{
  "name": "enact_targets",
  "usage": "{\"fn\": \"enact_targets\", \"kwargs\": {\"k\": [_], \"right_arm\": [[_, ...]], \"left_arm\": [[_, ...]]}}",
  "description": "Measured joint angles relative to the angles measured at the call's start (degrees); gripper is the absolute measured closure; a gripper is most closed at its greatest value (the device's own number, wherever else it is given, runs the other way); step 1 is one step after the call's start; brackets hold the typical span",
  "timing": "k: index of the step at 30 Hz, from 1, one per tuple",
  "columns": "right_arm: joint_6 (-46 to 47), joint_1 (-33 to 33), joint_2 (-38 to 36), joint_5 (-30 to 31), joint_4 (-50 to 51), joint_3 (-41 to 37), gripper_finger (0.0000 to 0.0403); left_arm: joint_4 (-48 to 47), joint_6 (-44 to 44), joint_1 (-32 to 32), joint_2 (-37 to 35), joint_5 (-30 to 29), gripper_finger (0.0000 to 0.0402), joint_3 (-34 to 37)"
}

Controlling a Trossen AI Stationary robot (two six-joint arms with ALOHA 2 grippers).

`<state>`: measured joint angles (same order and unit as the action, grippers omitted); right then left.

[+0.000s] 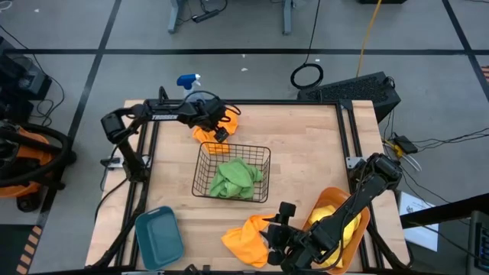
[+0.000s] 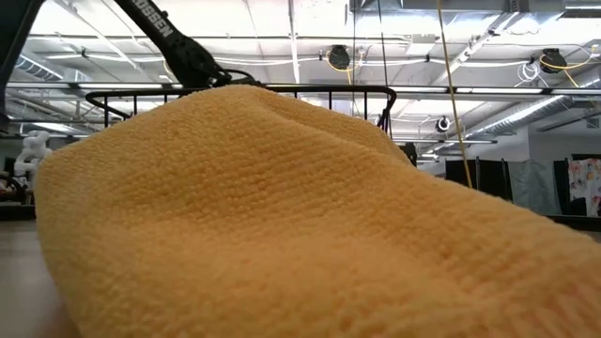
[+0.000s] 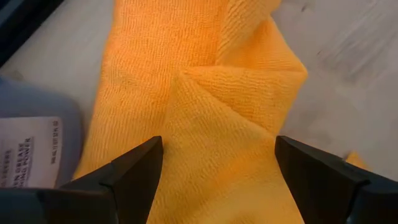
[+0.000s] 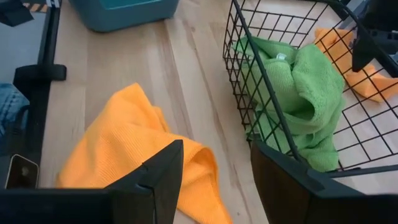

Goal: Sort microfiber towel by color & place in baskets
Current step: Put the top orange microfiber cloth into the blue bin

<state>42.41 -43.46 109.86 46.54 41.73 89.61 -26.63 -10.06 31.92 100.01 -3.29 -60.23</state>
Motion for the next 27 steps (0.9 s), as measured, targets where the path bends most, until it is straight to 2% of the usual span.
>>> {"fn": "enact_targets", "kwargs": {"k": [5, 10, 15, 19, 20, 24, 27], "right_arm": [[-1.5, 0.0, 0.0, 0.01, -1.5, -0.18, 0.0222], [-5.29, 0.0, 0.0, 0.0, -4.68, -0.18, 0.0222], [-8.23, 0.0, 0.0, -0.03, -6.64, -0.18, 0.0222], [-9.77, 0.01, 0.0, 0.03, -7.33, -0.18, 0.0222], [-10.12, 0.0, 0.0, 0.1, -7.28, -0.19, 0.0222], [-10.57, 0.25, 0.0, 0.79, -7.26, -0.21, 0.0222], [-10.88, 0.75, 0.0, 5.33, -7.09, -0.21, 0.0222]], "left_arm": [[1.88, 0.16, 0.25, 2.39, 0.46, 0.0117, 0.0], [3.35, 2.46, 0.35, 5.06, 1.51, 0.0176, -0.03], [5.71, 7.57, 0.31, 5.35, 1.59, 0.0272, -0.11], [5.2, 9.55, 0.32, 2.59, 1.55, 0.0371, -0.95], [5.09, 10.17, 0.31, 1.55, 1.53, 0.0383, -1.37], [3.22, 11.93, -0.17, -3.92, 1.47, 0.038, -3.22], [0.77, 12.27, -1.53, -10.02, 1.34, 0.0384, -4.71]]}}
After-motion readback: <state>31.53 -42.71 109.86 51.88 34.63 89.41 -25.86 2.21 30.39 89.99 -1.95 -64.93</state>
